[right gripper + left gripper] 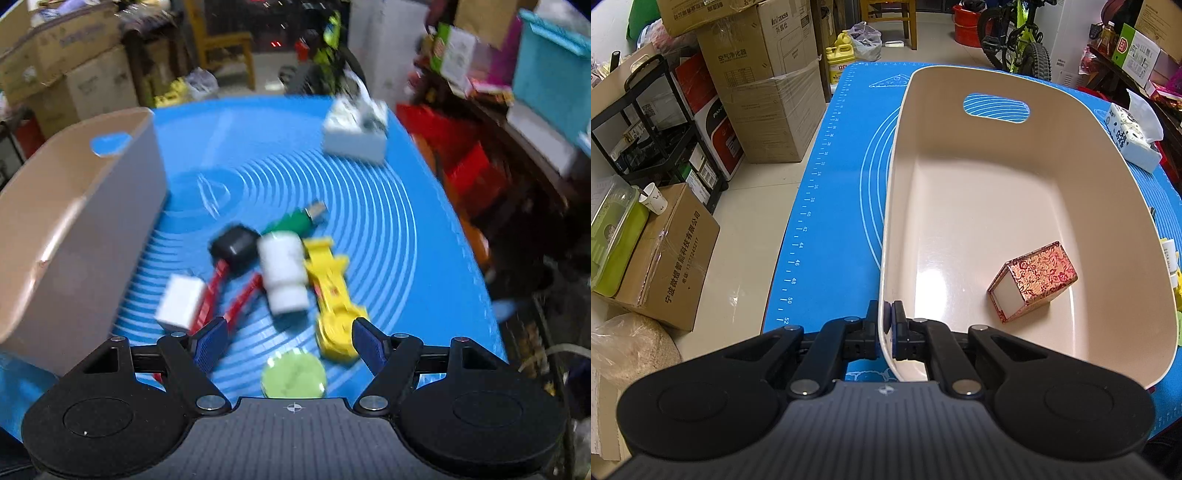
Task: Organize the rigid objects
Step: 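Move the right tool back and grasp the green round tin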
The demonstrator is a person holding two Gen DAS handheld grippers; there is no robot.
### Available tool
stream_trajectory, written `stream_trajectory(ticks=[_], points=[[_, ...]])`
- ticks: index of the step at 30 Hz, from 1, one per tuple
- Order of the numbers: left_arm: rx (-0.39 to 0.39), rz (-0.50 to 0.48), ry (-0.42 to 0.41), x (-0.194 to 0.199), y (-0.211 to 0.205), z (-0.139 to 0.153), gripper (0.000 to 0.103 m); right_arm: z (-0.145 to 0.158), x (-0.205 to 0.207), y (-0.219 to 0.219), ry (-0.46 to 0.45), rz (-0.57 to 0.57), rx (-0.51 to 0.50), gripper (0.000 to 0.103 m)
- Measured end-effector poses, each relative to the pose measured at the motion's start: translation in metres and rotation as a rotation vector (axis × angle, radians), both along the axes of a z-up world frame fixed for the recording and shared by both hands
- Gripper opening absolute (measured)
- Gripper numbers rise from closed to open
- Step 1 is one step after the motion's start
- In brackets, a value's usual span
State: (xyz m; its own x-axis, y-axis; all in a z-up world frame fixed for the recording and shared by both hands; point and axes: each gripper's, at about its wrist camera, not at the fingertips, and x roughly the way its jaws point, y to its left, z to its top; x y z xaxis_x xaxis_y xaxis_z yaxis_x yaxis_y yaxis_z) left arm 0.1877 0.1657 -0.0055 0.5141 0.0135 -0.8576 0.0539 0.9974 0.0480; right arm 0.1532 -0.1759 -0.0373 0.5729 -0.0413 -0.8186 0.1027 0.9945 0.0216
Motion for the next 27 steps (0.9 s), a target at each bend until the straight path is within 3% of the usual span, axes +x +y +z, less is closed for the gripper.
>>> stream_trajectory(ticks=[4,9,18,25,27], points=[[0.000,0.001,0.001,-0.001,0.000,0.000,0.007,-0.020,0.000,-0.010,0.051,-0.038,0.078,0.078],[0.008,0.003,0.003,0.000,-0.002,0.001,0.008,-0.040,-0.003,-0.008,0.090,-0.045,0.068,0.078],[0.012,0.004,0.004,0.000,-0.002,0.000,0.008,-0.051,0.001,-0.010,0.083,-0.053,0.063,0.079],[0.010,0.005,0.004,0.000,-0.002,0.000,0.008,-0.049,-0.001,-0.005,0.073,-0.039,0.009,0.056],[0.011,0.005,0.004,0.000,-0.002,0.000,0.008,-0.049,-0.001,-0.005,0.071,-0.036,-0.008,0.055]])
